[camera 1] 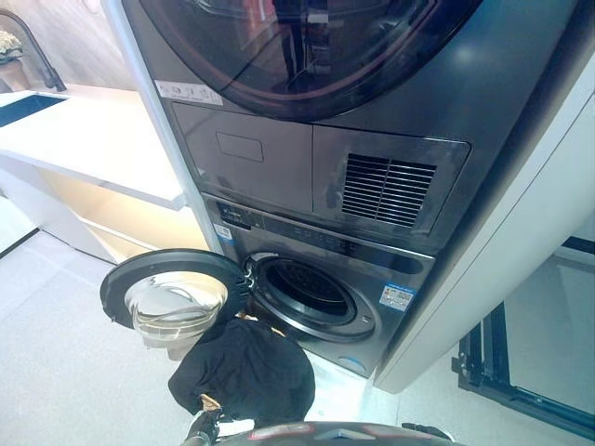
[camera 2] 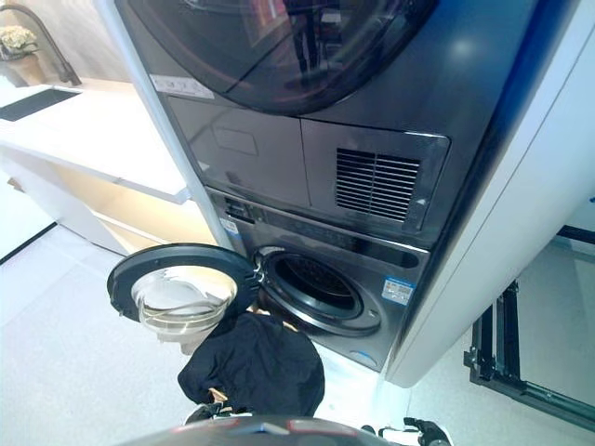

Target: Put the clothes in the basket into the washing machine.

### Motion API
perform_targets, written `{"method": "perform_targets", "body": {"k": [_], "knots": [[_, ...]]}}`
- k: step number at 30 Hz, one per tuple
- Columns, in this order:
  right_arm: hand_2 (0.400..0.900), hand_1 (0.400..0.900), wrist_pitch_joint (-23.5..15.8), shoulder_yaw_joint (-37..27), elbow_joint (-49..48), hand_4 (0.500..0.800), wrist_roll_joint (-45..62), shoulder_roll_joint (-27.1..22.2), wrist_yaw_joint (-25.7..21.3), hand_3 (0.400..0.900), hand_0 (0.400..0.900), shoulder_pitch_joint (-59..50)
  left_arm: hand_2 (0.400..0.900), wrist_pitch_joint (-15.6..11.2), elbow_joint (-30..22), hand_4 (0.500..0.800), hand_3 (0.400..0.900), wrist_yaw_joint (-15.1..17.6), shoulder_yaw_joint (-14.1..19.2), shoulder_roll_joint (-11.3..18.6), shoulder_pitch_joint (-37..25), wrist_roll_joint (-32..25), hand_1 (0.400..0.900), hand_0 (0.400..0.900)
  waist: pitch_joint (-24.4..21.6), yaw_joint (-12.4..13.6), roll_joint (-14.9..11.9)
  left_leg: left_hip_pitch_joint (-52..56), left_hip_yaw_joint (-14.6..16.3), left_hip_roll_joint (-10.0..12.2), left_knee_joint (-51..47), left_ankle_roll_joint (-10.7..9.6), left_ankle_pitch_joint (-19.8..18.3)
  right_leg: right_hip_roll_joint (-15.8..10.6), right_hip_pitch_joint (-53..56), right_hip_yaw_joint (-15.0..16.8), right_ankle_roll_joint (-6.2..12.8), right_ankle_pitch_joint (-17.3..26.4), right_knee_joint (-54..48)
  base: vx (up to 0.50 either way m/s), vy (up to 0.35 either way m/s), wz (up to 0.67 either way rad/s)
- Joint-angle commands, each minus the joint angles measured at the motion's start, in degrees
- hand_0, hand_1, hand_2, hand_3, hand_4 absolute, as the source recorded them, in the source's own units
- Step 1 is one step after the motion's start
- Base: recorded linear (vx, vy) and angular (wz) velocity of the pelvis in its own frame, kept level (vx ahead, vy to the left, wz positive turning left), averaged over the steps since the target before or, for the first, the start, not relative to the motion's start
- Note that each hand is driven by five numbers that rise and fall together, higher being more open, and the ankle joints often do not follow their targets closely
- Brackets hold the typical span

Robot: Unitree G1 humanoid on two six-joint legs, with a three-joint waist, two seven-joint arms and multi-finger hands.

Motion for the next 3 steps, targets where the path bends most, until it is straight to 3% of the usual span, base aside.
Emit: {"method": "perform_targets", "body": {"k": [1, 3], "knots": [[0.900, 0.900, -0.5, 2.0, 1.7, 0.800, -0.6, 1.6, 0.1, 0.900, 0.900, -2.1, 0.900, -1.1, 2.7, 0.800, 0.900, 0.1, 4.4, 2.5, -3.7, 2.4, 0.900, 0.900, 0.0, 0.8, -4.0, -0.2, 0.8, -5.5, 0.2, 2.7, -2.0, -0.7, 1.5, 2.7, 3.55, -1.5, 2.3, 0.00, 0.000, 0.00], [0.900, 0.900, -0.4, 2.1, 1.6, 0.800, -0.5, 1.7, 0.1, 0.900, 0.900, -2.3, 0.900, -1.0, 2.7, 0.800, 0.900, 0.2, 4.3, 2.6, -3.8, 2.3, 0.900, 0.900, -0.1, 0.8, -4.1, -0.1, 0.9, -5.5, 0.2, 2.7, -2.1, -0.7, 1.7, 2.7, 3.56, -1.6, 2.3, 0.00, 0.000, 0.00]]}}
